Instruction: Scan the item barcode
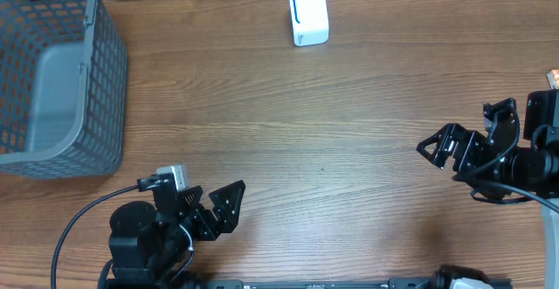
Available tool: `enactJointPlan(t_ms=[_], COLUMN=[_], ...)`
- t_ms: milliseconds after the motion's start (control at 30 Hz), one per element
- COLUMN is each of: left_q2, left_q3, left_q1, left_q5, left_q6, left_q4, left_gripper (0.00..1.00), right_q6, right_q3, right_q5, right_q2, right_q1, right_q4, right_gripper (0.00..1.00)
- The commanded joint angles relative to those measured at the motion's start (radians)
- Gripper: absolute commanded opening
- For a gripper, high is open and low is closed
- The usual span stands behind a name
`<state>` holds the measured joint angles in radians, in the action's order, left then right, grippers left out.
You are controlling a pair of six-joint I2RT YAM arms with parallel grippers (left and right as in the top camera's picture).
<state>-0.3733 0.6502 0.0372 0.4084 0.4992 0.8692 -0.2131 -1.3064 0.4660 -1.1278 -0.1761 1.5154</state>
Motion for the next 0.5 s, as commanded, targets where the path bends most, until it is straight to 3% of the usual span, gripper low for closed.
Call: enactJointPlan(t_ms=[0, 467], left_q2=[0.004, 0.004], left_q3=[0.006, 0.006], left_q1=[-0.004, -0.004], left_q5=[0.007, 0.007], left_q6=[0.010, 0.010], left_q4=[-0.001, -0.001], left_gripper=[1.00, 1.00], right_q6=[0.008, 0.009], right_q3=[0.010, 0.028], right_q5=[-0.010, -0.055], right_q2=[-0.001, 0.000], right_q1=[0.003, 0.007], right_q4=[-0.003, -0.011], right_gripper=[1.00, 1.00])
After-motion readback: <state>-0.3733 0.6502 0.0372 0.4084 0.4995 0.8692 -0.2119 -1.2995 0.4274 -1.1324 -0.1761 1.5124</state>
